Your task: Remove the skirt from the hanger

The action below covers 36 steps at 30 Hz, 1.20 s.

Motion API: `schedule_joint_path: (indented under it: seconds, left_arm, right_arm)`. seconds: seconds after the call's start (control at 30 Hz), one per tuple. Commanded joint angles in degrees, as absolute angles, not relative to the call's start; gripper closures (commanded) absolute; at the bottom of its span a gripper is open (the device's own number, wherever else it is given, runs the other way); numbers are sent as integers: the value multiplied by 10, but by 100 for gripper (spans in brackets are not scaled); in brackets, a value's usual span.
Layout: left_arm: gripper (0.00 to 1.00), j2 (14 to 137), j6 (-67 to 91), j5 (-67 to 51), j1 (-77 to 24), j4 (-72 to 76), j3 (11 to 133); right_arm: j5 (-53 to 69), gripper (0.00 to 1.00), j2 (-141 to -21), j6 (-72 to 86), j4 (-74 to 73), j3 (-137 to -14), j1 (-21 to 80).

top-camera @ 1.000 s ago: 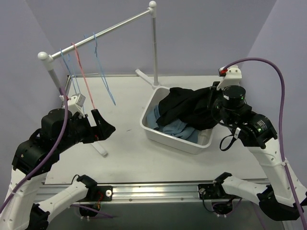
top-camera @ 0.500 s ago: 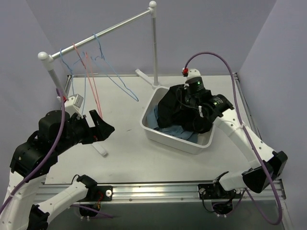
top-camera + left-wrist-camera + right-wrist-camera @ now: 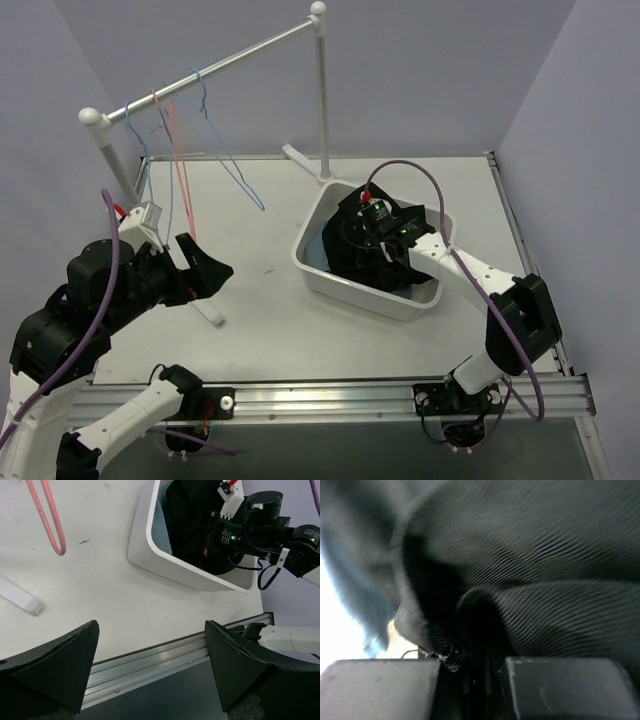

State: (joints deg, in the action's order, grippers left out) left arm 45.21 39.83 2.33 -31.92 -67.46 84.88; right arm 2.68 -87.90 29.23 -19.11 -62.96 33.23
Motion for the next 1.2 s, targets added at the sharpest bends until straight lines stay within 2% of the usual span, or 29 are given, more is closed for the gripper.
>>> schedule_joint_path:
  seconds: [0.0,0.1,0.23,0.4,0.67,0.7,0.77,0.8,0.87,1.0,1.17]
  left_arm:
    - [5,450,403,25,-319,-664,845]
    - [5,444,406,26,-319,-665,839]
    - [5,436,409,25,-319,-669,834]
    - [5,427,410,32,-319,-679,834]
    - [5,431,407,26,-319,-672,831]
    - [4,432,406,25,-319,-667,831]
    - [4,437,405,19,-319,-663,830]
    - [4,439,403,18,-319,-658,830]
    - [4,444,403,16,-319,-656,830]
    - [5,449,400,12,-319,-646,828]
    - [5,454,399,5,-319,-637,824]
  right_arm:
    - [33,100,-939,325,-226,-586,316]
    - [58,98,-1000,330,-202,-565,314]
    - [83,91,-1048,329,-194,-556,313]
    - [25,80,-1030,313,-238,-585,323]
    - [-36,56,-950,273,-316,-628,326]
    - [-53,45,-936,272,-332,-632,327]
    - [-64,34,-920,268,-346,-643,328]
    - [-77,26,-901,268,-358,-647,329]
    - [-87,19,-883,270,-366,-654,328]
    - [-110,10,-854,265,-388,-663,327]
    - [-112,6,-836,257,-392,-666,326]
